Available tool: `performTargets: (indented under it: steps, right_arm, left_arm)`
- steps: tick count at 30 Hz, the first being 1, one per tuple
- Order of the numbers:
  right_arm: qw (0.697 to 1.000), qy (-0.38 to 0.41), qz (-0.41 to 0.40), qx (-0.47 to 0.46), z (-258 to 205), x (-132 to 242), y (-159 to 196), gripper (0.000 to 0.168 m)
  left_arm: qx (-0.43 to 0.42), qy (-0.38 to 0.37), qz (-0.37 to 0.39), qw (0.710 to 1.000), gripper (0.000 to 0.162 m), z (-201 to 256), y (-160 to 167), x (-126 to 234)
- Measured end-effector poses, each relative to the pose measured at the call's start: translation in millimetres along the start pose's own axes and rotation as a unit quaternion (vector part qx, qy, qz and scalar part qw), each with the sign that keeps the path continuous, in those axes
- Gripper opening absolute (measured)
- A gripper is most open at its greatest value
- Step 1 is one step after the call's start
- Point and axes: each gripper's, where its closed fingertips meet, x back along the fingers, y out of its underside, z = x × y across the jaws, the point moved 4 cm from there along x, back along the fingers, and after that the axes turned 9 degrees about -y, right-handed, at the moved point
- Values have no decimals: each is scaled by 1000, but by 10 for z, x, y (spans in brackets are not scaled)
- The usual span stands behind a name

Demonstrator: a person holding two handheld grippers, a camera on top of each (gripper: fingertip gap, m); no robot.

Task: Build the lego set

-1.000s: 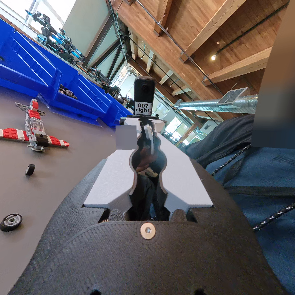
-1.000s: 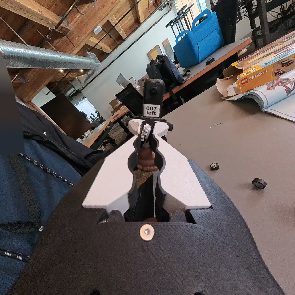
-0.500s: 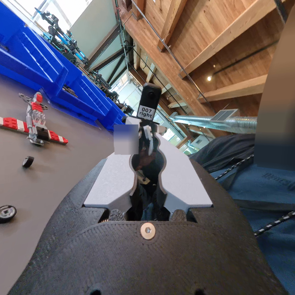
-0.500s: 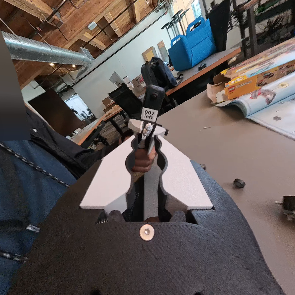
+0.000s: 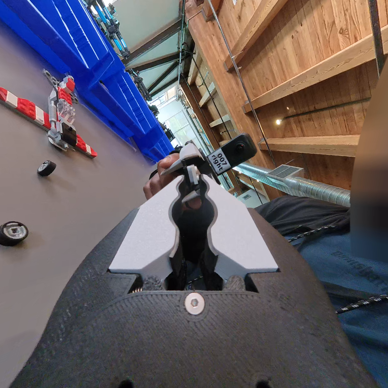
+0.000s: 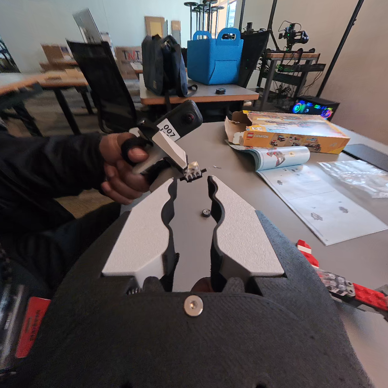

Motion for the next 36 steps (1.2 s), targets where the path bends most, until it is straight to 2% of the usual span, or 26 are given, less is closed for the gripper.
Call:
performTargets:
  steps: [10,14,20,23,26,31,36]
  right_arm:
    - [1000,3,-12,18,-22,-34,45,18]
    - [1000,-7,-13,10,-20,-32,66,17]
    - [1000,-14,-21,9,-22,-43,107,18]
    - [999,-14,-32,5,6,-41,150,29]
    - [998,20,-64,-5,155,-6,269,35]
    - [981,103,-144,-75,473,37,585,34]
    - [962,135,-206,-117,606,-38,760,31]
  left_arm:
    - [11,-16,-25,1000,13,-48,67,-31]
    - [16,-28,-32,999,19,-82,81,-34]
    - [18,-34,-24,999,13,-103,66,-28]
    - [20,-56,-13,998,12,-163,36,-3]
    - [30,-81,3,996,12,-248,-11,52]
    - [24,-144,29,989,12,-396,-87,155]
    - [2,-186,38,982,12,-444,-129,212]
